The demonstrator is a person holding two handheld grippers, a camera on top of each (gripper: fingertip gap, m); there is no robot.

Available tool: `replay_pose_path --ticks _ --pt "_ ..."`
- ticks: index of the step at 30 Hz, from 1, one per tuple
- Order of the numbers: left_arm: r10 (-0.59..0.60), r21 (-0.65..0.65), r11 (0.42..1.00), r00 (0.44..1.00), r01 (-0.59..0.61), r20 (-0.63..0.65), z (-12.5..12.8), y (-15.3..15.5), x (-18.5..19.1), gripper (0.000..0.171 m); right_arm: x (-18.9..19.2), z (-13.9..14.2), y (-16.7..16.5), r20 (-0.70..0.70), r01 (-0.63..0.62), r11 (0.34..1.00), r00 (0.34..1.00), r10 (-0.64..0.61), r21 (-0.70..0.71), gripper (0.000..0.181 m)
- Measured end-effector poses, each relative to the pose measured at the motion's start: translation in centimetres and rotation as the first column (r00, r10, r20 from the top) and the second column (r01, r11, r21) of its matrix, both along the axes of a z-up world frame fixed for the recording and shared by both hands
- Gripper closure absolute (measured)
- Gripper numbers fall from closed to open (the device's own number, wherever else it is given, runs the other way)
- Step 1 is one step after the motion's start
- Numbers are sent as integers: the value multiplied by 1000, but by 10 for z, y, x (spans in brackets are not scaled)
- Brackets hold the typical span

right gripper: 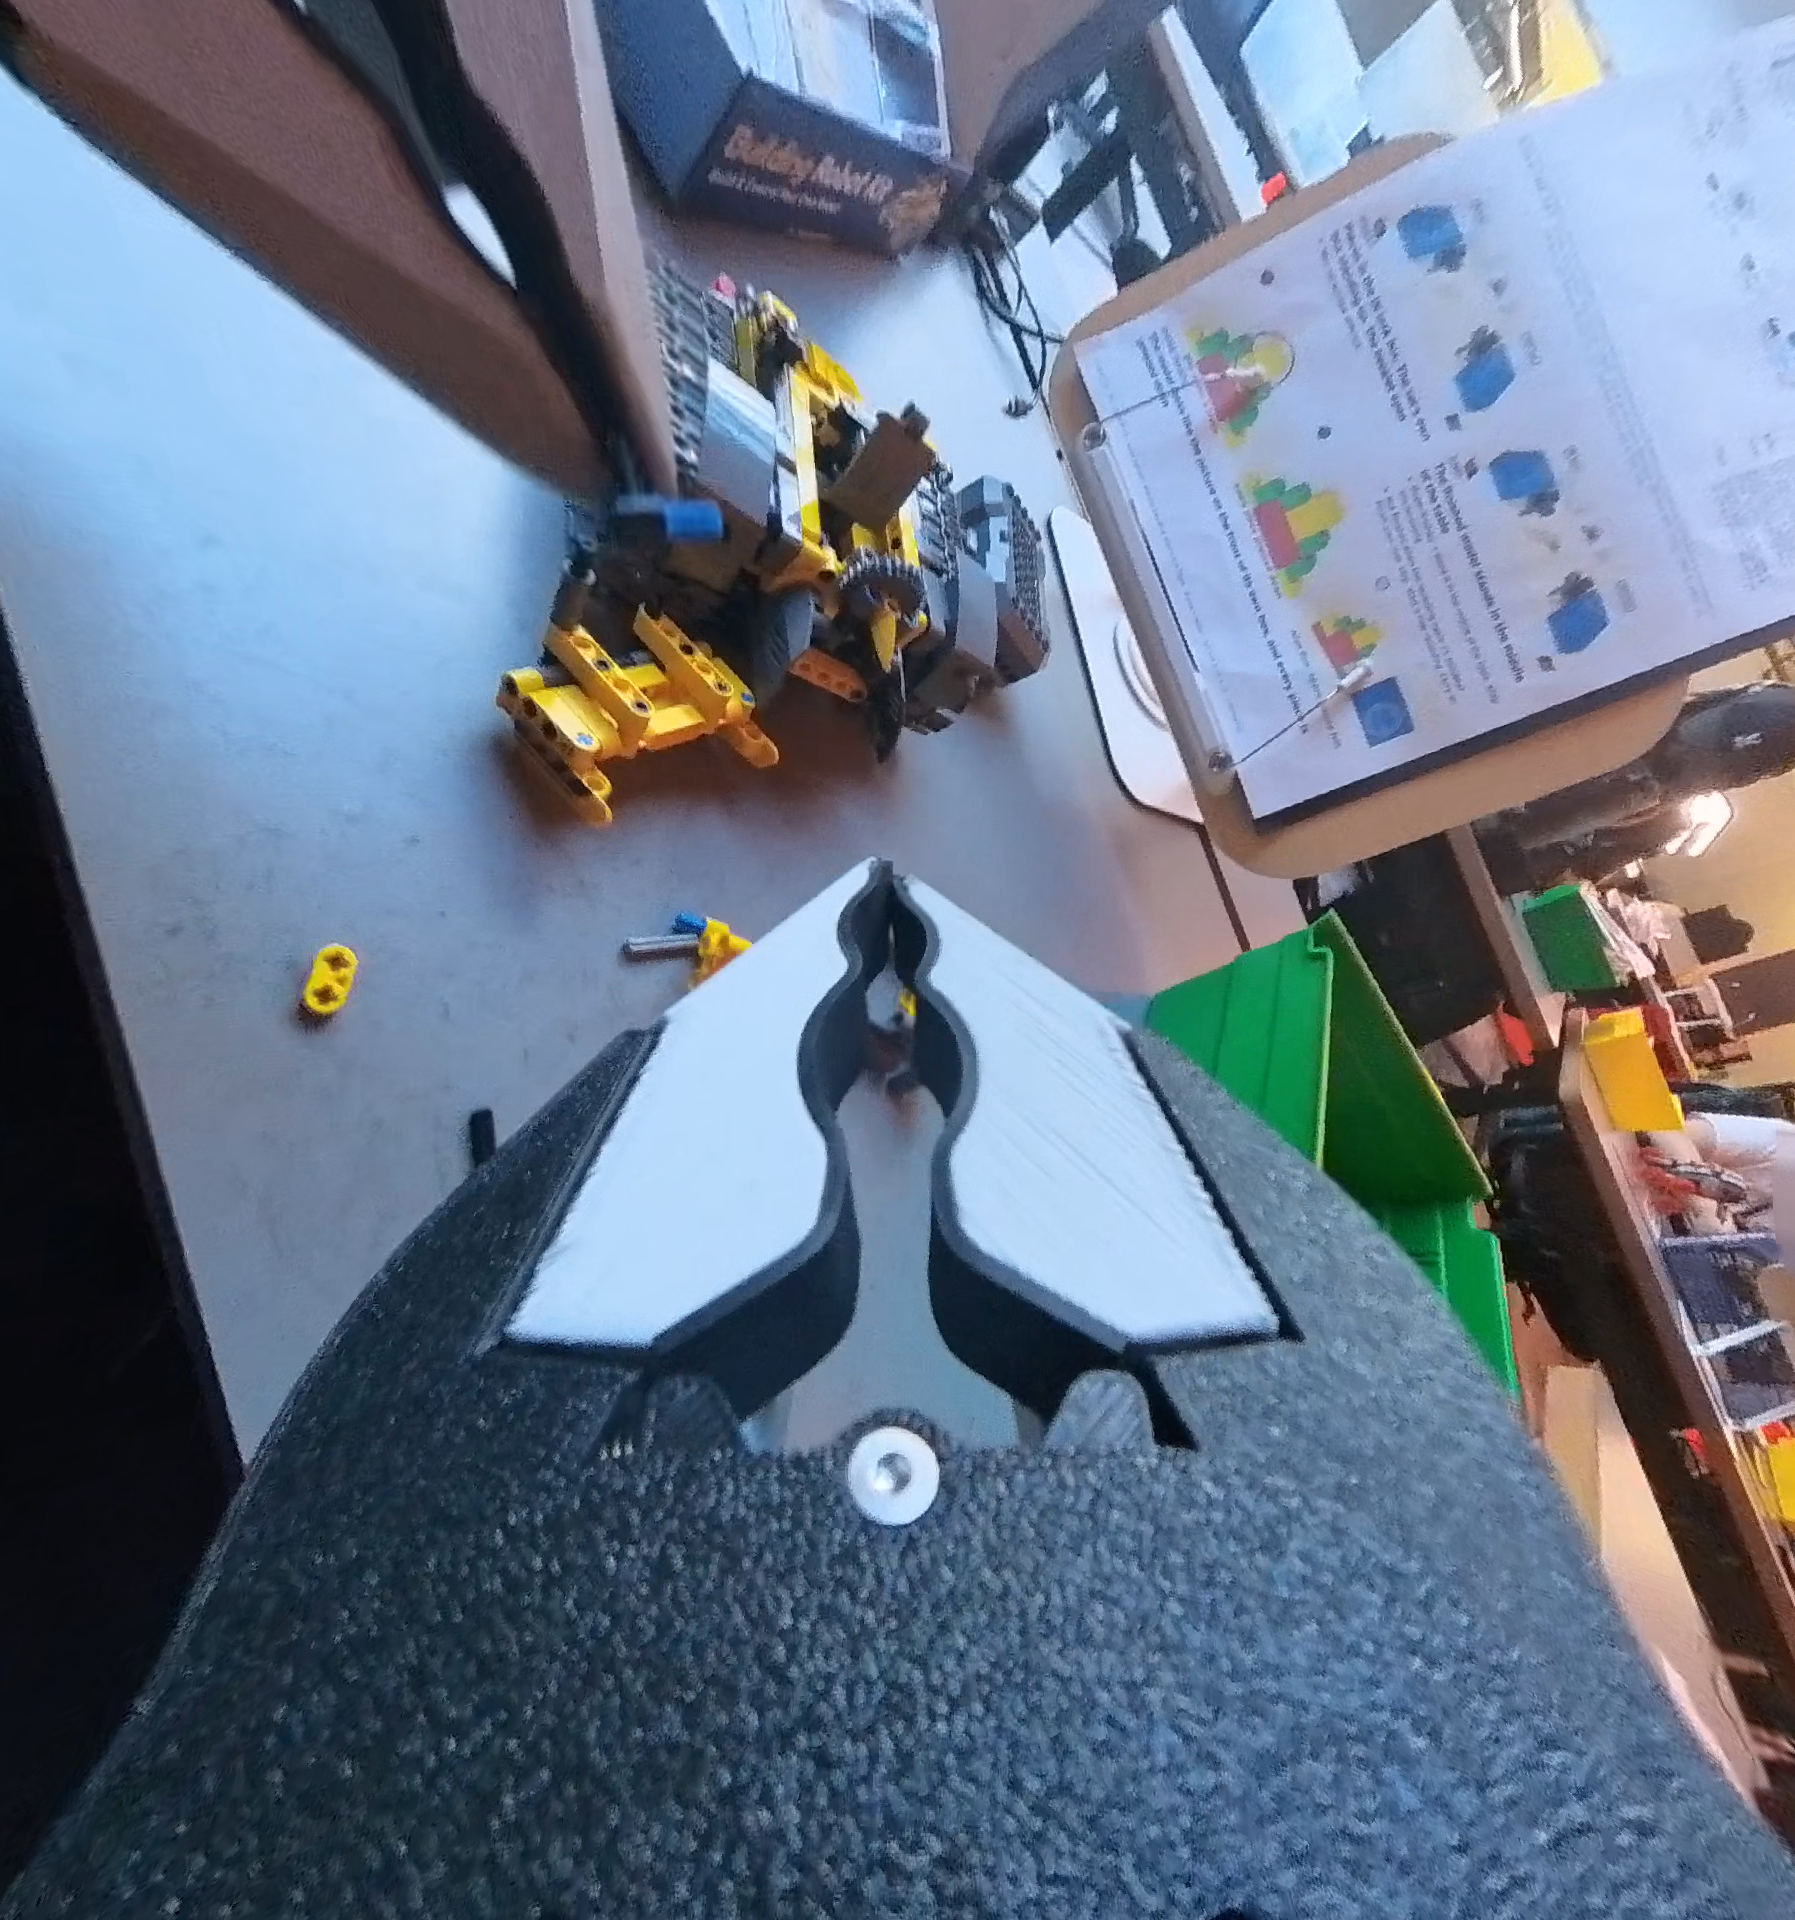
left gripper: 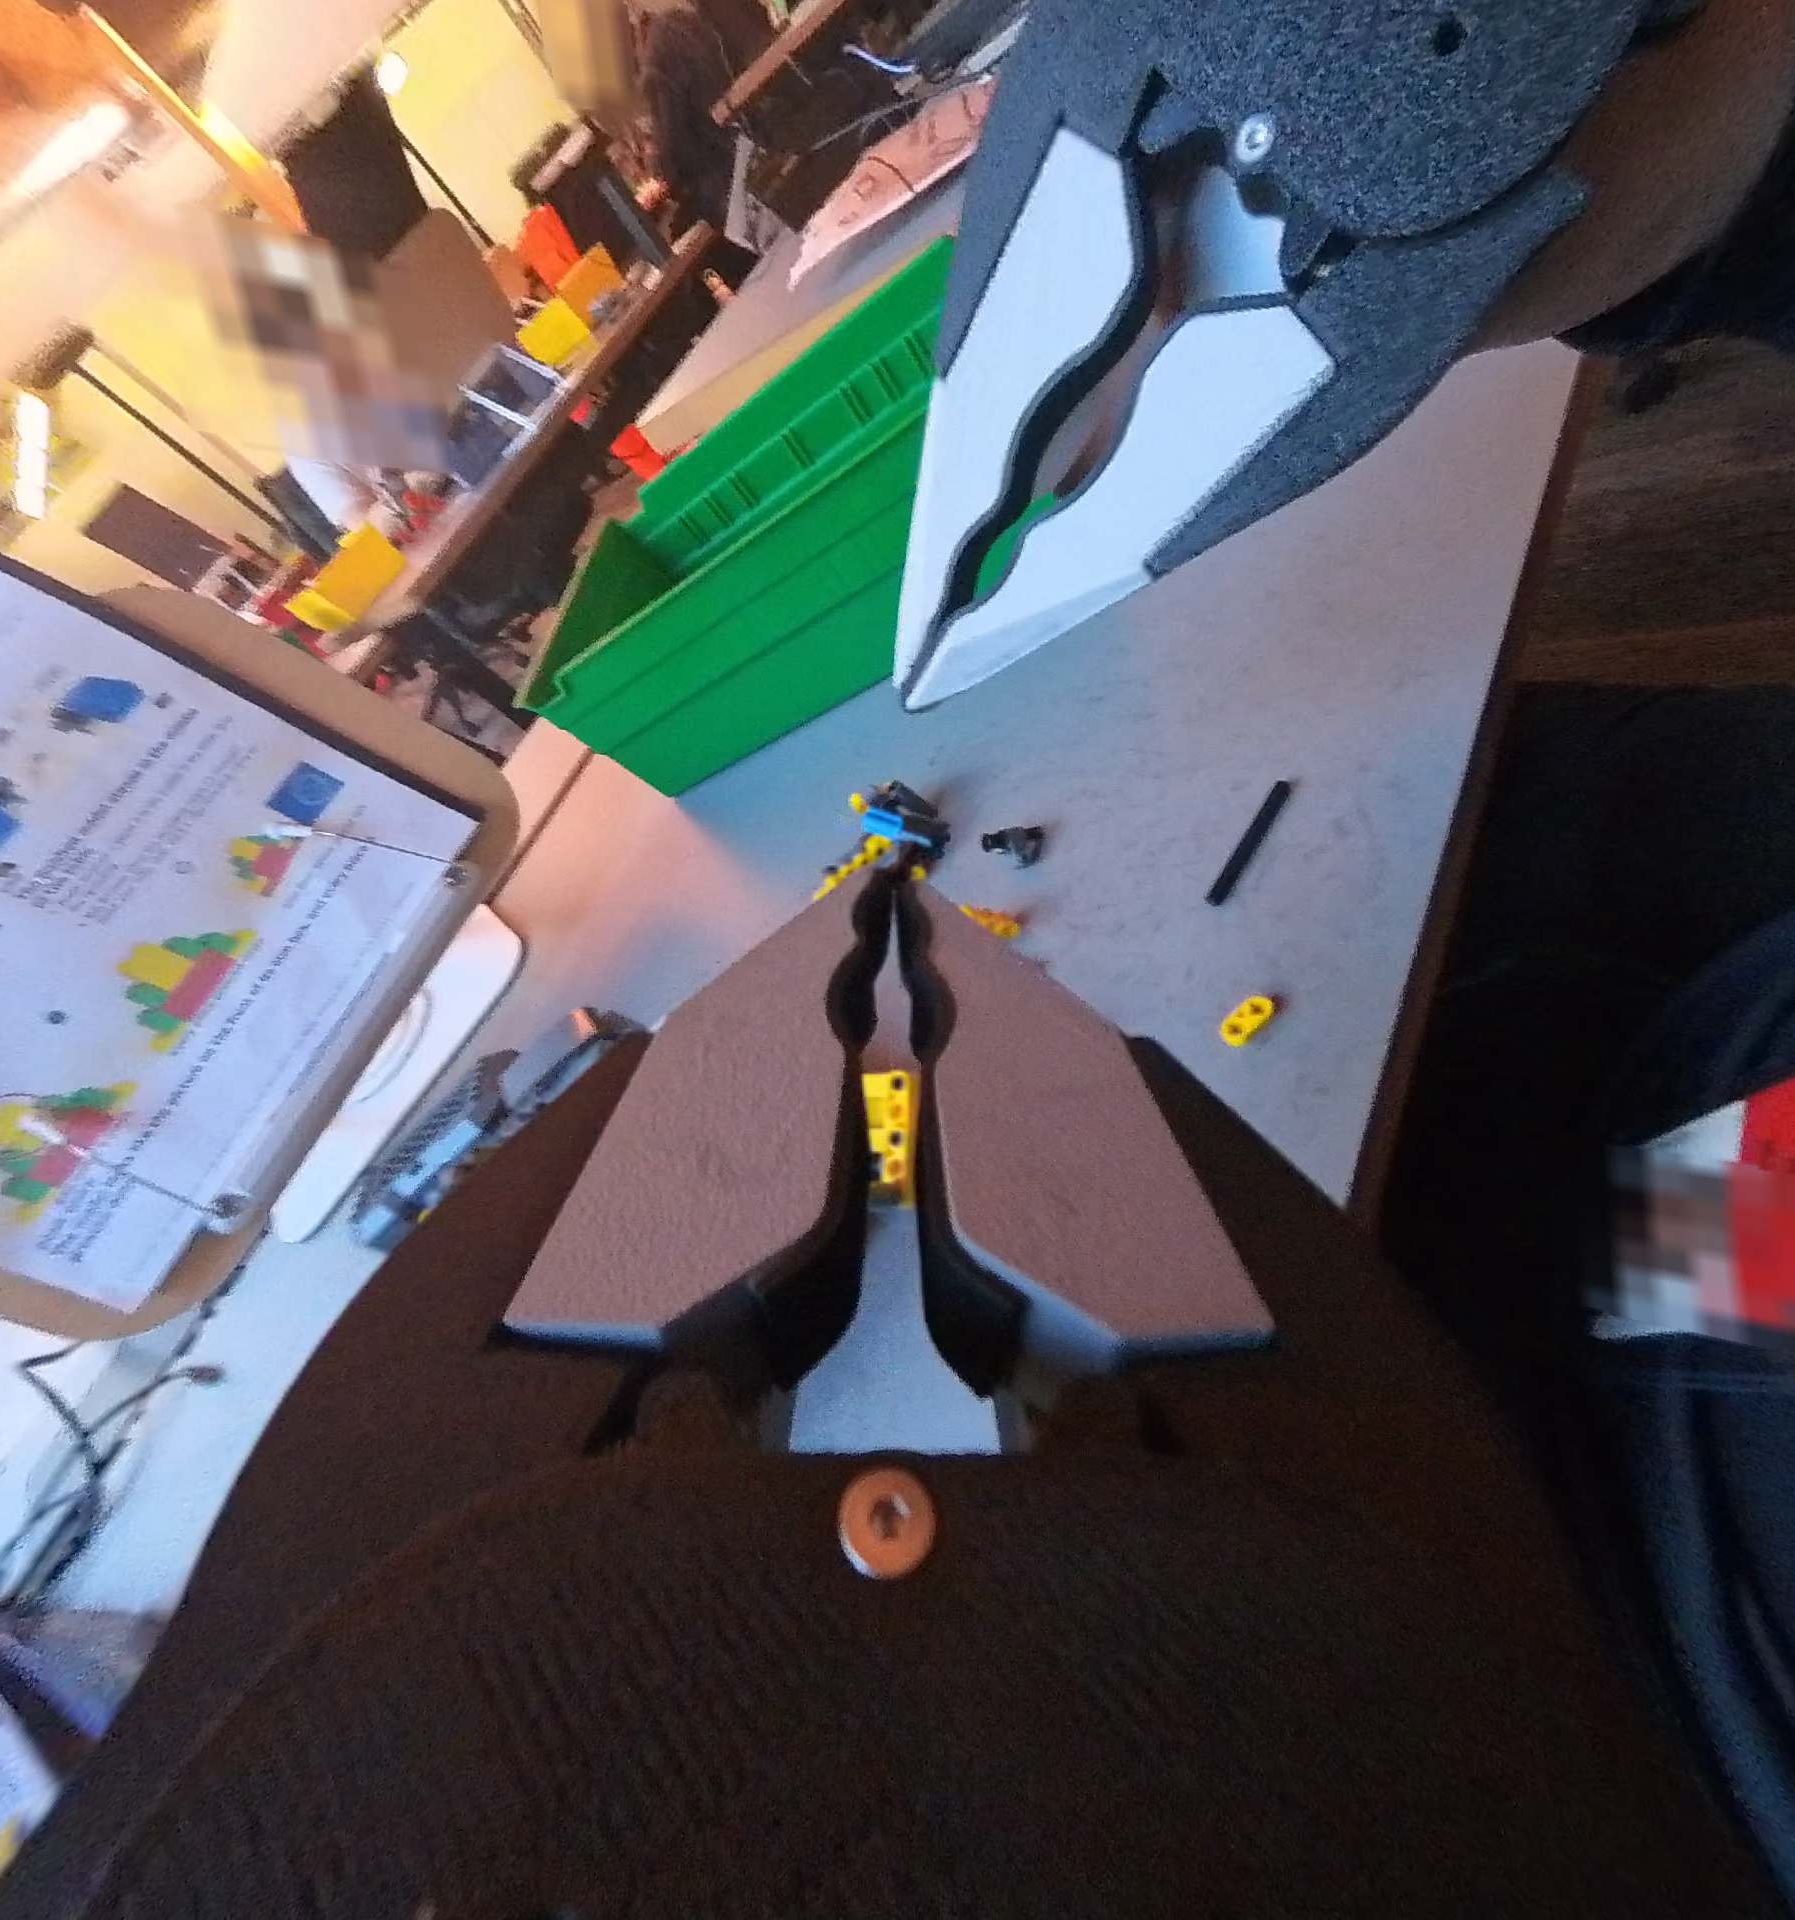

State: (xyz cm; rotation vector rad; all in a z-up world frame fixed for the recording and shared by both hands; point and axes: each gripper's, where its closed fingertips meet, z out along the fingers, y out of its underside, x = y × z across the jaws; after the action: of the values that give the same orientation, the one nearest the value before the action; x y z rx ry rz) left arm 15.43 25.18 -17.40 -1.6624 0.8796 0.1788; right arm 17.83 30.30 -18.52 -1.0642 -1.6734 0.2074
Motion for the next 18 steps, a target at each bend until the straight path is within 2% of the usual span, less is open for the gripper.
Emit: replay_pose_path --ticks 3,5,7,8,10,12,14,16,18 --pt "-64 -97 993 993 74 99 -11 -1 12 171 -3 -4 -14 15 -81 997 997 81 1 181" --pt "-125 -125 982 981 144 151 -14 -4 20 171 -3 -7 -27 61 -167 985 985 164 44 181" --pt "-147 -166 969 968 182 203 -17 -7 23 171 1 -7 -32 100 -202 975 976 193 92 175" --pt "-136 -168 970 964 177 228 -15 -5 21 171 1 -7 -36 96 -217 974 973 211 59 173" --pt "-97 -58 992 972 111 213 -1 0 10 171 3 -12 -38 61 -191 964 977 206 -187 176" --pt "-116 79 991 987 107 112 13 -4 10 171 2 -8 -38 -39 -157 870 987 157 -468 164" --pt "-103 169 981 994 95 35 20 -6 12 171 1 14 -48 -222 -256 701 965 142 -666 164" --pt "-74 204 976 997 75 -12 20 -5 15 171 2 41 -54 -391 -380 542 915 102 -749 170" --pt "-60 249 966 997 70 -46 23 -6 19 171 1 55 -56 -468 -448 414 882 60 -792 170"
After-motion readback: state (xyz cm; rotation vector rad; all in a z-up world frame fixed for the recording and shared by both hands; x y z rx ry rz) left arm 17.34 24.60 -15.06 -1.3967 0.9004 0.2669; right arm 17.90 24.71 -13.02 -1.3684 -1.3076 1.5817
